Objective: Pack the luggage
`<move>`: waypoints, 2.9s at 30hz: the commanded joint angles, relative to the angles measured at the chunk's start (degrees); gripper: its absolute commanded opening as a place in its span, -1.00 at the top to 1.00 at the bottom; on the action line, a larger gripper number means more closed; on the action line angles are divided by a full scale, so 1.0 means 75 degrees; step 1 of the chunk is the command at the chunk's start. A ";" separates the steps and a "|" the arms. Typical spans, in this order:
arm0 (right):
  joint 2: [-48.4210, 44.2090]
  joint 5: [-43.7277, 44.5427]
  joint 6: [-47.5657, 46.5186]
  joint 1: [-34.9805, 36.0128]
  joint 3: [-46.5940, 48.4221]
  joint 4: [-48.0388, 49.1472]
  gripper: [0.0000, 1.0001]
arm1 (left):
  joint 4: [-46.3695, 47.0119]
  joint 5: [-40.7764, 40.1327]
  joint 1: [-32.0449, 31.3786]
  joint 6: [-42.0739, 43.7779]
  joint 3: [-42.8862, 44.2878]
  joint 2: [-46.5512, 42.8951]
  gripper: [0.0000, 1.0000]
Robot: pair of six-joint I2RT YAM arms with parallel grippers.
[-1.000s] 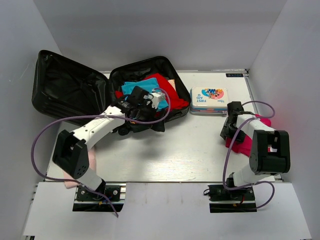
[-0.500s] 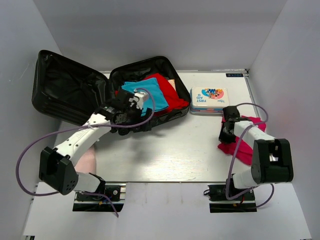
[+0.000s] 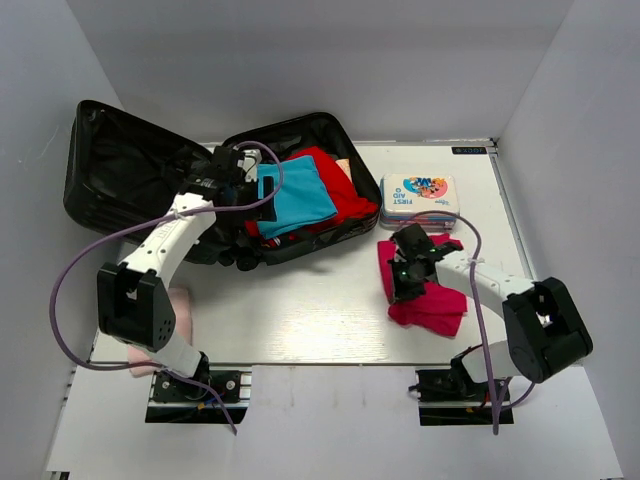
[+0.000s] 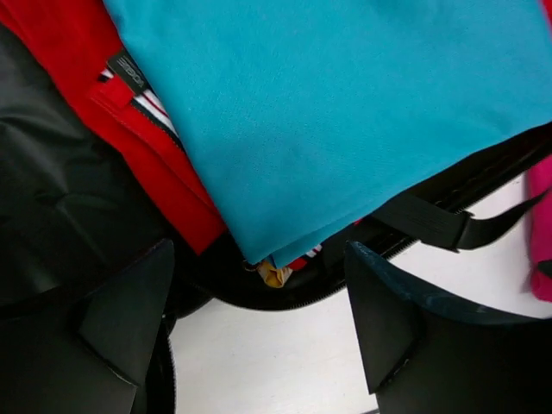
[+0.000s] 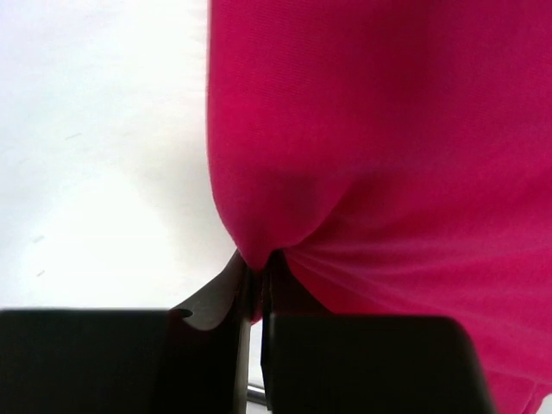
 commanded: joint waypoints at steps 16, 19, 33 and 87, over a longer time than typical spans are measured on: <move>0.0345 -0.1635 -0.0195 0.2099 0.1721 0.0533 -0.46 | 0.0715 0.1725 -0.1474 0.0353 -0.1017 -0.1387 -0.97; -0.0006 -0.0642 -0.0148 0.2040 0.1932 -0.0391 -0.64 | 0.0598 0.1796 -0.1920 0.0388 -0.1276 -0.1541 -1.00; -0.1120 0.1767 0.0508 0.0084 0.0714 -0.0327 -0.67 | 0.1077 0.0659 -0.3596 -0.0841 -0.2225 -0.0769 -0.90; -0.2679 -0.1913 -0.1132 -0.1441 0.1228 0.1433 1.00 | 0.7500 -0.1239 -0.5178 0.0012 -0.3819 -0.1822 1.00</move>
